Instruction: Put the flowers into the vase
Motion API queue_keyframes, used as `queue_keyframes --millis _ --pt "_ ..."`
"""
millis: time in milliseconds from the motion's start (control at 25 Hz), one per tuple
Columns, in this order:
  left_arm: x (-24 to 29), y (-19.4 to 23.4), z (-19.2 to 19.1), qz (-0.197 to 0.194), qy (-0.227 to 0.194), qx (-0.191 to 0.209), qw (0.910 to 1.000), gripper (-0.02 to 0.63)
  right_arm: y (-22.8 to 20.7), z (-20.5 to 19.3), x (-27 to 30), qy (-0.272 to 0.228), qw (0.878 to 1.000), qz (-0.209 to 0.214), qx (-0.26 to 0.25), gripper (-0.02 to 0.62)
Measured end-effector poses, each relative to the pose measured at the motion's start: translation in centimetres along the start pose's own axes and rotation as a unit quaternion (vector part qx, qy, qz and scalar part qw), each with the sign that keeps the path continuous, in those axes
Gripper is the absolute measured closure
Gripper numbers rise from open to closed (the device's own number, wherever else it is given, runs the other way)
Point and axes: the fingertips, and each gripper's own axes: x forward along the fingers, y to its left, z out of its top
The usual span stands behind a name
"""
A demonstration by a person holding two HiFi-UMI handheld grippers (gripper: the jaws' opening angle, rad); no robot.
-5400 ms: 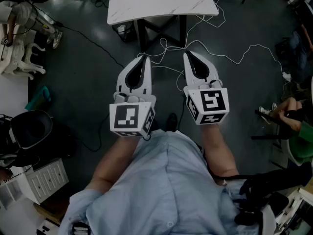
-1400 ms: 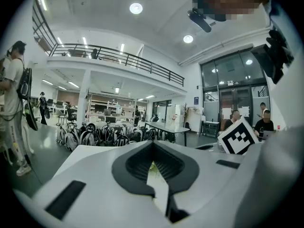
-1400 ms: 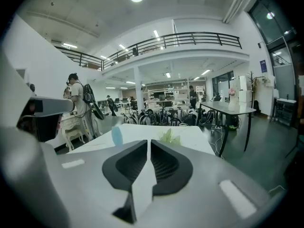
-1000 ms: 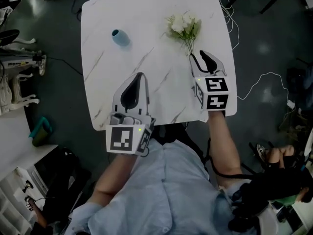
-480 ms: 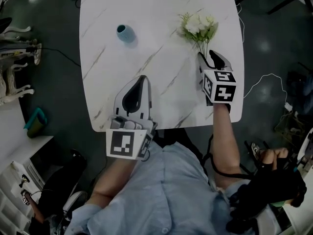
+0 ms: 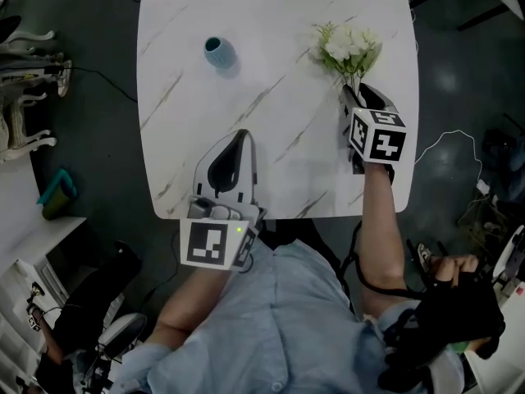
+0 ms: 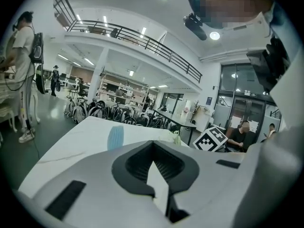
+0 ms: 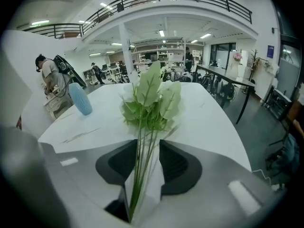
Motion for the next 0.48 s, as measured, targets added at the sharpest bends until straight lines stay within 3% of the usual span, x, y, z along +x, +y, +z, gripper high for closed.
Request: queue_keyframes --millis 280,400,480 --pt "-0.4 0.6 0.2 0.010 -0.005 -0.001 0.9999 0.601 -0.5 -0.8 1.4 0.033 0.999 -0.005 0.000 0.496" --pt "-0.7 0.8 0.3 0.014 -0.005 -0.001 0.9999 0.601 -0.9 -0.9 1.6 0.033 0.999 -0.011 -0.001 0.571" --pt "-1.0 1.0 0.5 0.017 -0.008 -0.001 0.9998 0.601 -0.8 -0.7 1.6 0.029 1.000 -0.012 -0.001 0.584"
